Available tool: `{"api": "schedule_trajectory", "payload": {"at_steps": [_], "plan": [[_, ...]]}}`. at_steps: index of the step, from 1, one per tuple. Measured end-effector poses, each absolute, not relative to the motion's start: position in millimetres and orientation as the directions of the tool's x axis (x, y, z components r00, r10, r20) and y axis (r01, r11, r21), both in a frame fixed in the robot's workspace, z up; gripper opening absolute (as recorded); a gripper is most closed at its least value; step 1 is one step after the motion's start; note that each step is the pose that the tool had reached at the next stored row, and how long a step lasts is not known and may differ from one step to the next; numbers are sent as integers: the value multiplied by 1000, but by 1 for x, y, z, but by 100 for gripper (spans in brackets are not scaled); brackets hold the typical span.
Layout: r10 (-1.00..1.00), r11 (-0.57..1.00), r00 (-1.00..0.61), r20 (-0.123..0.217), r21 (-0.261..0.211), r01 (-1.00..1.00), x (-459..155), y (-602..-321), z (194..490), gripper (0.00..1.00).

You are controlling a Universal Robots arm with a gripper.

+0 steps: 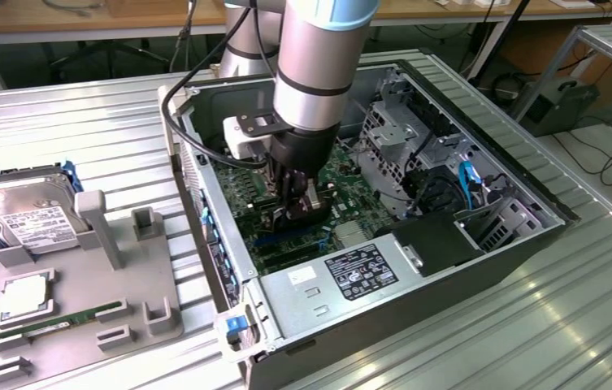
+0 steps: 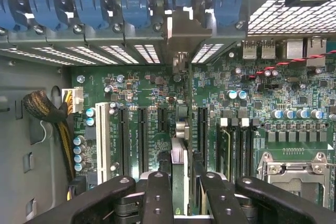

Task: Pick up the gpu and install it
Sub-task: 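Insert the gpu into the slot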

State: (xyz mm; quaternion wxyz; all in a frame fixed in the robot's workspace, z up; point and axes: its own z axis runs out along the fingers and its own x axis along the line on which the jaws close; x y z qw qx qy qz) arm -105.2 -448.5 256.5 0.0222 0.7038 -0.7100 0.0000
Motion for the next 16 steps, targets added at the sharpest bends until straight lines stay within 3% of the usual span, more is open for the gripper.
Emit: {"api": "schedule_trajectory", "payload": {"at_steps": [12,13,16], "plan": [[-999,9,-8,31,31,-999,-105,-448,254,27],[-999,9,-8,31,31,-999,-105,-448,254,34],[-999,9,-8,32,31,-999,-105,-449,254,34]]}}
